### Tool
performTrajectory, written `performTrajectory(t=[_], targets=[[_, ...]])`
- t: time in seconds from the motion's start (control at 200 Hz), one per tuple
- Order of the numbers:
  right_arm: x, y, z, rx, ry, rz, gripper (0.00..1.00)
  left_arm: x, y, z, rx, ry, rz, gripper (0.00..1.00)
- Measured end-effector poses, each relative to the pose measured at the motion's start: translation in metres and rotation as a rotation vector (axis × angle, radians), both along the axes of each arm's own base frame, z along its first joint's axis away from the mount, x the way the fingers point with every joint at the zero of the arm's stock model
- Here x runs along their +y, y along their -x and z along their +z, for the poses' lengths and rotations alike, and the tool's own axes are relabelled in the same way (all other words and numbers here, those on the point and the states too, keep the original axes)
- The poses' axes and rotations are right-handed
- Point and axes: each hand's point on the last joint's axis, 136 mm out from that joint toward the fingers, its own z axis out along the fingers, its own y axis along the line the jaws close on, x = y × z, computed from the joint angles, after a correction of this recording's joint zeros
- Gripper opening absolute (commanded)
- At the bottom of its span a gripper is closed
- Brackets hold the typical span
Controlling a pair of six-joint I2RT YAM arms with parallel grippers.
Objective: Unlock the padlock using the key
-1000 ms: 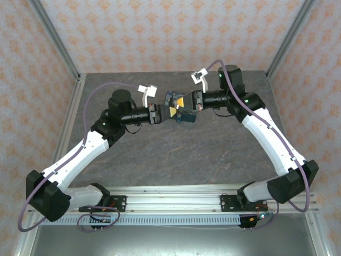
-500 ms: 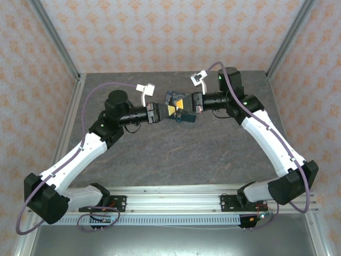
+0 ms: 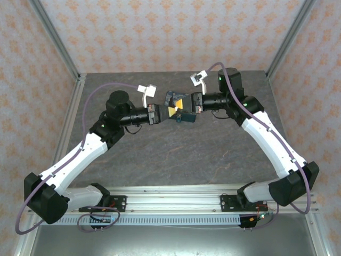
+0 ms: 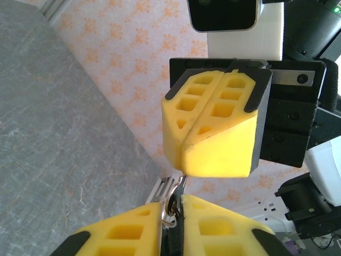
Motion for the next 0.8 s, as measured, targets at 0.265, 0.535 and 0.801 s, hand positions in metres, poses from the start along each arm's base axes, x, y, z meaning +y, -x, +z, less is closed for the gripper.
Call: performTrajectory(t=[0.265, 0.535, 0.801], targets=[[0.000, -0.007, -0.009, 0.070, -0.001, -0.067, 0.27, 0.001, 0.001, -0.006, 0.022, -0.023, 0.000, 0.00], [-0.012, -0.032, -0.028, 0.175, -0.035, -0.297, 0.59, 0.009, -0.010, -0.009, 0.065, -0.052, 0.081, 0.00], [-0.016, -0.036, -0.010, 0.183, -0.169, -0.419, 0.57, 0.019, -0.026, -0.002, 0.135, 0.007, 0.160, 0.00]])
